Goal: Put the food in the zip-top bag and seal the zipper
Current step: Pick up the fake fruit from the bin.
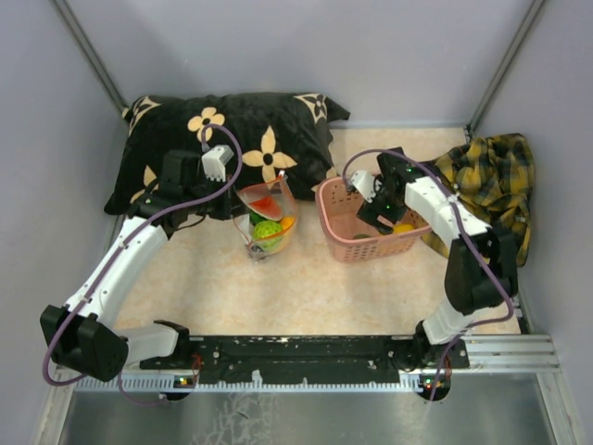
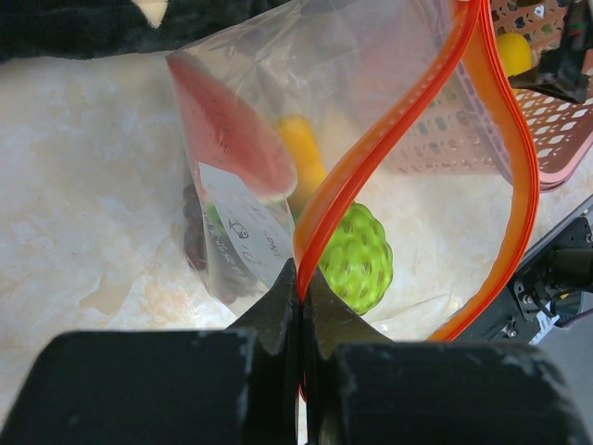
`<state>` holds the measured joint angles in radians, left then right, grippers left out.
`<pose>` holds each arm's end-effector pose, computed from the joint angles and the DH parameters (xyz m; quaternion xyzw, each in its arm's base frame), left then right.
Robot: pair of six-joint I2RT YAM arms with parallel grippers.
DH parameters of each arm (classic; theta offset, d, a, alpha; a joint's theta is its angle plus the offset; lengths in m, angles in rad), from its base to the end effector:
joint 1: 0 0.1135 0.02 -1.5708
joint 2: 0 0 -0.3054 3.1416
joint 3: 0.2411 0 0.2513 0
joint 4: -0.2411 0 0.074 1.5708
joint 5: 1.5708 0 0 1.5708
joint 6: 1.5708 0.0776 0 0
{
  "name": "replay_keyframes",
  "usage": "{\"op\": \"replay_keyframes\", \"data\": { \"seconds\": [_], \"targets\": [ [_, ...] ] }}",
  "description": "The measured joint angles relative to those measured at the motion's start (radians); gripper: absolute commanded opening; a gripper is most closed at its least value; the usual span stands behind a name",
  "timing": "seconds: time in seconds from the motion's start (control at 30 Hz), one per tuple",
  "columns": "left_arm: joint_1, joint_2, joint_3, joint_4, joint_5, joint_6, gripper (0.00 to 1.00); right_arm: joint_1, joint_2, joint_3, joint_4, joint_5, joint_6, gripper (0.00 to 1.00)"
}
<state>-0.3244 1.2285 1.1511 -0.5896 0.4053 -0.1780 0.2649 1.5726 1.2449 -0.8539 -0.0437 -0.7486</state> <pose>0.2553 -0.1181 0.3522 0.1521 0.8724 -0.2817 0.3693 0.3161 0.0893 0.2570 -0.4798 0.8556 -0.0255 0.1928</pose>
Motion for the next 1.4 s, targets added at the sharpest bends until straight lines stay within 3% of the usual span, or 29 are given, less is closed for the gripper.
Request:
{"op": "replay_keyframes", "data": {
  "seconds": [0.2, 0.63, 0.83, 1.1, 1.4],
  "targets": [
    [0.000, 0.000, 0.000, 0.001, 0.001, 0.000, 0.00, 0.000, 0.121, 0.022, -0.075, 0.001, -0.122, 0.82],
    [0.000, 0.000, -0.001, 0.005, 0.002, 0.000, 0.00, 0.000, 0.155, 0.048, -0.085, -0.003, -0.209, 0.81],
    [0.002, 0.000, -0.002, 0.006, 0.002, 0.000, 0.00, 0.000, 0.090, 0.010, 0.096, -0.038, -0.163, 0.80],
    [0.002, 0.000, -0.003, 0.006, 0.003, 0.000, 0.00, -0.001, -0.102, -0.047, 0.276, -0.063, 0.016, 0.78],
    [0.002, 0.000, -0.005, 0.006, 0.007, 0.000, 0.00, -0.001, -0.149, -0.091, 0.205, -0.068, 0.005, 0.78]
  ]
}}
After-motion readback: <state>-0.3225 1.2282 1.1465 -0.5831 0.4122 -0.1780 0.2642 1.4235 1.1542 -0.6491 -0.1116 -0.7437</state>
